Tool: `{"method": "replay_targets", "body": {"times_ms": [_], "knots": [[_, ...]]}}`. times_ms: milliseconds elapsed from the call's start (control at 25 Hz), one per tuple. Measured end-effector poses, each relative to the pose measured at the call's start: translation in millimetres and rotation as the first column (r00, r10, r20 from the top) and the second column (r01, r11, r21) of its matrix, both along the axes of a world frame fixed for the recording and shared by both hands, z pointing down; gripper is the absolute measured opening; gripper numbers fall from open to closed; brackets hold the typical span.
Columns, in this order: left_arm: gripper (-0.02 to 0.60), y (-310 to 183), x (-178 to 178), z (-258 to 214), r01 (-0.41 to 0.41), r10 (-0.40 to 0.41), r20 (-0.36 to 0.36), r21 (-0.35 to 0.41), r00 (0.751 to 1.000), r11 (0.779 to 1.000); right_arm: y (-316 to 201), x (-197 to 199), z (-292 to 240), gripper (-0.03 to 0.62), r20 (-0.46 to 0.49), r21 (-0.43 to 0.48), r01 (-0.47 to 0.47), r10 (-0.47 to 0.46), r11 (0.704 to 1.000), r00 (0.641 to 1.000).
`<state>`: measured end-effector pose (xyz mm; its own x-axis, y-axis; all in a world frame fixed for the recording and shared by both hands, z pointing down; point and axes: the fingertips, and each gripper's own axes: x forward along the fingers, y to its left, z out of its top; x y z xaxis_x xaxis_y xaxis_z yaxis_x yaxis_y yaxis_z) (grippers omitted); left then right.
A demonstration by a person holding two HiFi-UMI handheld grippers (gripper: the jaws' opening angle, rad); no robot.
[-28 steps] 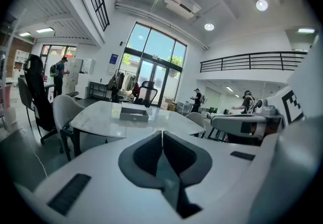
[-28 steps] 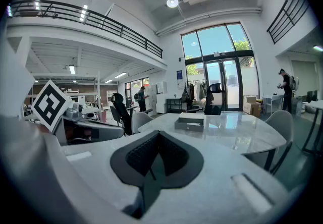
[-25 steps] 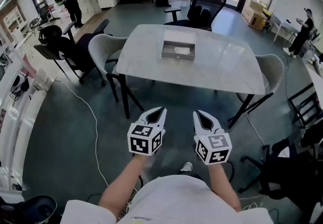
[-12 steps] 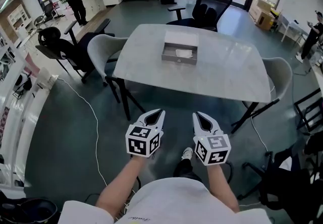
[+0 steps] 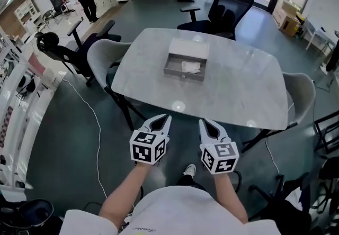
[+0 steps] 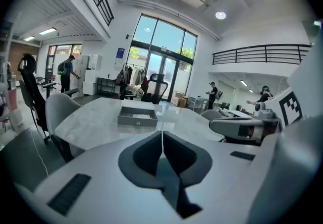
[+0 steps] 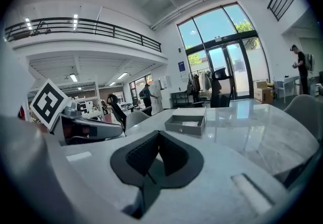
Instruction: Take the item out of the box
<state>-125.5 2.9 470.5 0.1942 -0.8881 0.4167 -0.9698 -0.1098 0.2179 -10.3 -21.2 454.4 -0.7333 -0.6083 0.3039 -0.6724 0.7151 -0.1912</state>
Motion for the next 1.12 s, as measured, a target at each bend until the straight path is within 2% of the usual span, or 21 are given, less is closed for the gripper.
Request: {"method": "replay_targets", "body": {"times_ms": [360,640,880,1120], "knots": [[0.015,-74,22,-3,0.053,-0.053,0.028,0.001,0.998,0.999,-70,19,3,0.005,0.023,-0.01,0.064,-0.064,0.998,0.998],[0.015,-102,31,-5,0.075,-0.075,0.032,-0.005,0.997,0.997,-98,29,5,0.005,0.038,-0.021,0.086,-0.085,0.996,0.996],[0.015,-125,36,-3,0.05,-0.05,0.053,-0.01,0.997,0.999,-117,42,5,0.005,0.043,-0.018,0.077,-0.076,0.997,0.996],[0.015,-156,43,1,-0.013,0.014,0.08,-0.013,0.997,1.0,-137,48,7,0.005,0.041,-0.016,0.051,-0.05,0.999,0.998]]}}
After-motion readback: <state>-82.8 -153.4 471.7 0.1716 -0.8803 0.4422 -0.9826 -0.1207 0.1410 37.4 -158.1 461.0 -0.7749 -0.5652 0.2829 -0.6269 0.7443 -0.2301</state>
